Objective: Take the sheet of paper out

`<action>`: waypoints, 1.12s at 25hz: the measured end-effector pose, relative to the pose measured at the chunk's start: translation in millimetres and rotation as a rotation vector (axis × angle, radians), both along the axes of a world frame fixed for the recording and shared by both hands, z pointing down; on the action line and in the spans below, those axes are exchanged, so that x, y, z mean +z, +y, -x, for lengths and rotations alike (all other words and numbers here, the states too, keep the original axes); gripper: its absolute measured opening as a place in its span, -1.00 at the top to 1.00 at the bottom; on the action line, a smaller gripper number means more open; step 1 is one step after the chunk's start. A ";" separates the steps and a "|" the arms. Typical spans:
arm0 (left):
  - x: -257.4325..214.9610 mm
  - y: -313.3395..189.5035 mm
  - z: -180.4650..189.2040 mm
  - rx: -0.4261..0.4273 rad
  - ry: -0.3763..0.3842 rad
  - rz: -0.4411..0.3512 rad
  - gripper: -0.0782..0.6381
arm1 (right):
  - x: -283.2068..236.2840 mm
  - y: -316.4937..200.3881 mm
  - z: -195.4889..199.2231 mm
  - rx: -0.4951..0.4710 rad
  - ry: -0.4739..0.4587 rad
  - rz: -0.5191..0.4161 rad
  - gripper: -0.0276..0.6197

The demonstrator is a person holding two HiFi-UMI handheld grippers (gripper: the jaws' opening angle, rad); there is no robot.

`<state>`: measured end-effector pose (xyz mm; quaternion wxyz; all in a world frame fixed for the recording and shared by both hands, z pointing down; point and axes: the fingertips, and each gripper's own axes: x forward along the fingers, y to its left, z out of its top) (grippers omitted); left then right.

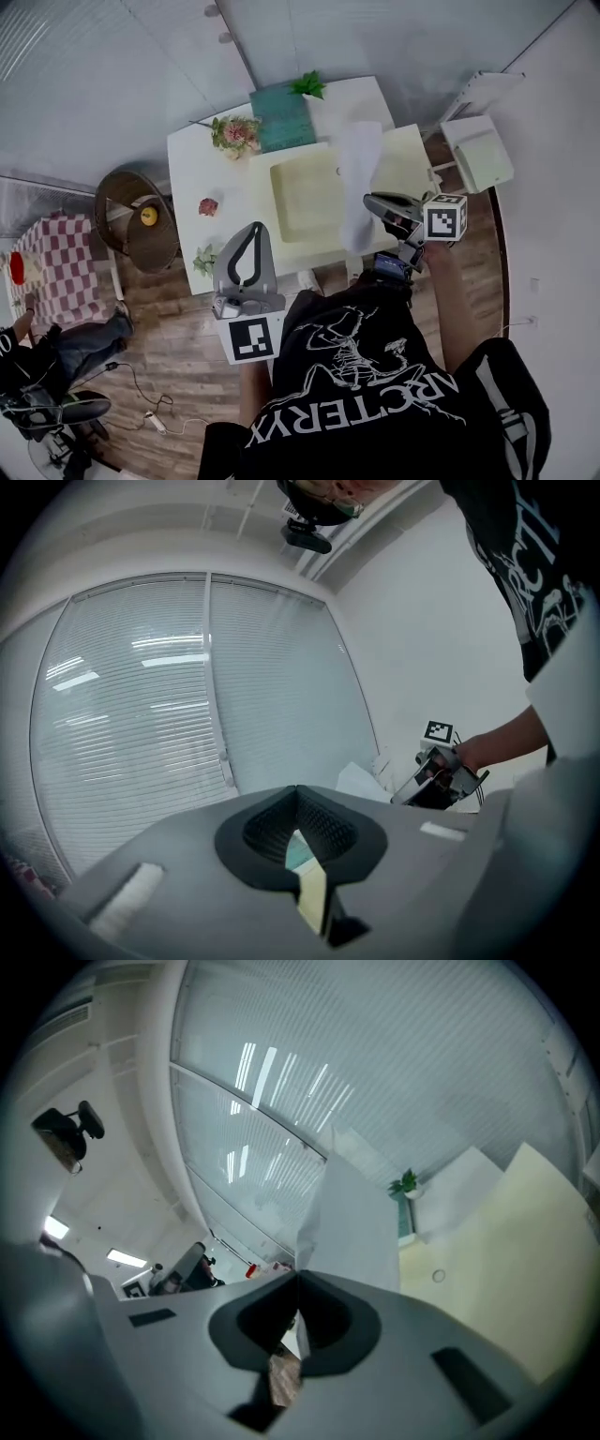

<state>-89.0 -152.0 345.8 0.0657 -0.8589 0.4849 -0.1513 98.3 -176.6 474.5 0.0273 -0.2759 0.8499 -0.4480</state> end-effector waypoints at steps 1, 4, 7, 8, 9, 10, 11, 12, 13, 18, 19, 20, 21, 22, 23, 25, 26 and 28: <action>-1.2 -2.7 -1.9 0.007 0.003 -0.002 0.75 | -11.0 0.8 2.8 -0.004 -0.011 -0.021 0.86; -6.0 -9.7 -5.2 0.019 0.014 -0.014 0.75 | -45.1 3.0 12.6 -0.006 -0.021 -0.084 0.86; -7.5 -15.3 -3.1 0.004 0.042 -0.012 0.75 | -73.2 3.1 16.9 0.034 0.051 -0.173 0.86; -8.9 -16.9 -1.6 -0.004 0.051 -0.016 0.75 | -82.5 1.6 18.1 0.053 0.092 -0.223 0.86; -10.2 -17.8 -0.2 -0.009 0.055 -0.021 0.75 | -90.9 0.4 19.5 0.070 0.140 -0.280 0.86; -11.2 -18.3 0.5 -0.012 0.053 -0.025 0.75 | -97.9 -0.6 21.1 0.086 0.193 -0.336 0.86; -12.0 -18.8 0.8 -0.015 0.048 -0.027 0.75 | -103.8 -1.6 22.5 0.103 0.242 -0.389 0.86; -12.8 -19.8 1.2 -0.020 0.043 -0.028 0.75 | -109.0 -2.9 23.8 0.122 0.283 -0.438 0.86; -14.0 -21.7 1.9 -0.028 0.040 -0.028 0.75 | -114.2 -4.3 25.1 0.141 0.319 -0.484 0.86; -24.8 -30.5 5.3 -0.058 0.090 -0.012 0.75 | -140.7 -0.9 29.4 0.233 0.477 -0.676 0.86; -27.6 -32.3 5.3 -0.057 0.091 -0.016 0.75 | -145.1 -2.3 30.1 0.242 0.495 -0.701 0.86; -29.4 -33.8 4.6 -0.055 0.088 -0.023 0.75 | -148.4 -4.1 30.3 0.250 0.507 -0.720 0.86; -29.6 -34.5 2.8 -0.051 0.083 -0.028 0.75 | -150.6 -5.6 29.4 0.260 0.513 -0.735 0.86; -28.7 -34.6 -0.1 -0.044 0.084 -0.027 0.75 | -152.2 -6.0 26.9 0.273 0.520 -0.746 0.86; -27.8 -34.4 -3.8 -0.036 0.089 -0.024 0.75 | -153.8 -5.4 23.3 0.288 0.533 -0.757 0.86; -29.1 -33.4 -9.9 -0.025 0.101 -0.018 0.75 | -158.9 -2.8 16.5 0.316 0.562 -0.778 0.86; -31.2 -33.2 -11.7 -0.021 0.102 -0.019 0.75 | -162.3 -1.9 14.4 0.326 0.571 -0.788 0.86; -36.9 -33.2 -14.2 -0.017 0.099 -0.024 0.75 | -169.9 -0.8 11.5 0.340 0.582 -0.807 0.86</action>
